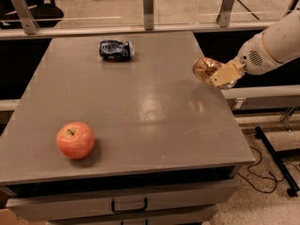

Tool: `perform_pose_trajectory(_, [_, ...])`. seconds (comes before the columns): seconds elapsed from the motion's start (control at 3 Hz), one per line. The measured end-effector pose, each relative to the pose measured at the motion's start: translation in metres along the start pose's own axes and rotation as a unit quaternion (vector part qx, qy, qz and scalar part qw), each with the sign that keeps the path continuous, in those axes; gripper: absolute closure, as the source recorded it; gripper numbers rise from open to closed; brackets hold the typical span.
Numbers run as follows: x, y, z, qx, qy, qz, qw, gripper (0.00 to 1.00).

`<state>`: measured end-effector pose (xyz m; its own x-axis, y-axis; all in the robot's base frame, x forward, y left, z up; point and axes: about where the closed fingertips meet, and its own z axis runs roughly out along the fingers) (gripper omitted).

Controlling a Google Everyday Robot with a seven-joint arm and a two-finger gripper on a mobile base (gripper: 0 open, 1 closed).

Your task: Move orange can near pepsi can

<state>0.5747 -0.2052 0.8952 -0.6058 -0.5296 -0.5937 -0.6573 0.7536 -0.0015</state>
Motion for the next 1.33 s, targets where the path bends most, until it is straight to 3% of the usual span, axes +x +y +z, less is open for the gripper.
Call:
perform_pose_trajectory(0.33, [-0.004,0.0,-0.001,0.005,-0.01,-0.001,0.9999,1.0])
perform_pose_trajectory(0.67, [-0.026,0.004,0.008,0.015,-0.027,-0.017,0.9994,1.0])
perform_pose_trajectory(1.33, [-0.107,0.013,0.058,0.003,-0.062,-0.05,0.9968,1.0])
